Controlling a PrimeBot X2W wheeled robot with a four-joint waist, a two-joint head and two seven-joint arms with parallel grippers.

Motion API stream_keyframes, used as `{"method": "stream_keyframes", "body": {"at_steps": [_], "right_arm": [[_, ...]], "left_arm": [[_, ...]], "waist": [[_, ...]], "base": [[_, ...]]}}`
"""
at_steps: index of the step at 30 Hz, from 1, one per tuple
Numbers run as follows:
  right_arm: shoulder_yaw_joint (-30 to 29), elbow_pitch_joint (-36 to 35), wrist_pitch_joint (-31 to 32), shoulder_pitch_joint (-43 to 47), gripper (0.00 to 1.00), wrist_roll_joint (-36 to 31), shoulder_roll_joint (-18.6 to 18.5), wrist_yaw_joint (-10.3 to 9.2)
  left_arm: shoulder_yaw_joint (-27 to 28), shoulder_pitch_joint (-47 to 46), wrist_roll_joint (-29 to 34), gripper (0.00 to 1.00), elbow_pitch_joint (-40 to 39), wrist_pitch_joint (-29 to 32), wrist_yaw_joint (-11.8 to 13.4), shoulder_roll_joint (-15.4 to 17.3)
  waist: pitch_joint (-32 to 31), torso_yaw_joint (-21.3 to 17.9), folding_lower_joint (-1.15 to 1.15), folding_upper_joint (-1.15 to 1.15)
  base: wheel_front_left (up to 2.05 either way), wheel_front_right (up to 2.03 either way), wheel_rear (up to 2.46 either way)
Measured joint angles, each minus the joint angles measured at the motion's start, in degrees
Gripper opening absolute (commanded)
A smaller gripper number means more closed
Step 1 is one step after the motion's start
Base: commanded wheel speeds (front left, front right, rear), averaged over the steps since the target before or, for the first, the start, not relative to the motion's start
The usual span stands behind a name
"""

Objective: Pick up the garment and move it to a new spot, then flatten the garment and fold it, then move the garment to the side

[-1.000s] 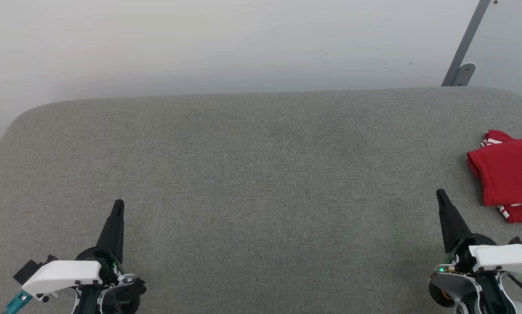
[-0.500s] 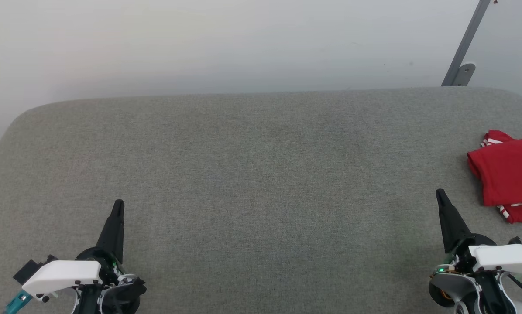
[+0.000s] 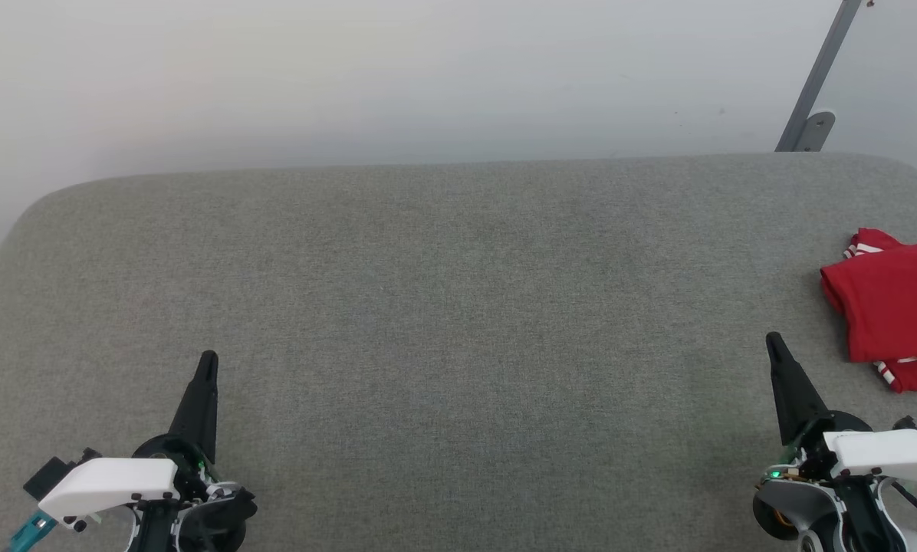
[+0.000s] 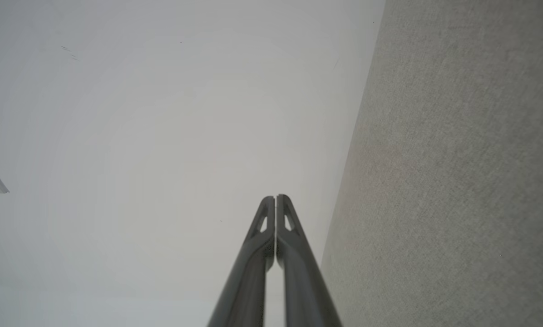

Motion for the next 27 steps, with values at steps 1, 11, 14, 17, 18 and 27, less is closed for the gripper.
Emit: {"method": "stream_keyframes", "body": {"at_steps": [1,11,14,17,18,27], "right_arm": [[-0.01,0.0,0.0,0.0,0.0,0.0,0.01,0.0],[-0.03,0.0,0.01,0.0,0.0,0.0,0.04,0.0],[-0.03,0.0,0.01,0.0,0.0,0.0,0.05,0.0],[-0.05,0.0,0.01,0.0,0.0,0.0,0.07,0.0],[-0.07,0.0,0.01,0.0,0.0,-0.01,0.07,0.0],[-0.08,0.0,0.01,0.0,0.0,-0.01,0.09,0.0]], "left_arm": [[0.0,0.0,0.0,0.0,0.0,0.0,0.0,-0.01],[0.09,-0.01,0.13,0.0,0.0,0.15,0.0,-0.07],[0.11,-0.01,0.14,0.0,0.0,0.16,0.0,-0.08],[0.12,-0.01,0.14,0.0,0.0,0.16,0.0,-0.1],[0.12,-0.01,0.14,0.0,0.0,0.16,0.0,-0.1],[0.2,-0.01,0.15,0.0,0.0,0.18,0.0,-0.15]], "waist": [[0.0,0.0,0.0,0.0],[0.0,0.0,0.0,0.0],[0.0,0.0,0.0,0.0],[0.0,0.0,0.0,0.0],[0.0,0.0,0.0,0.0],[0.0,0.0,0.0,0.0]], "base": [[0.0,0.0,0.0],[0.0,0.0,0.0],[0.0,0.0,0.0],[0.0,0.0,0.0],[0.0,0.0,0.0],[0.0,0.0,0.0]]}}
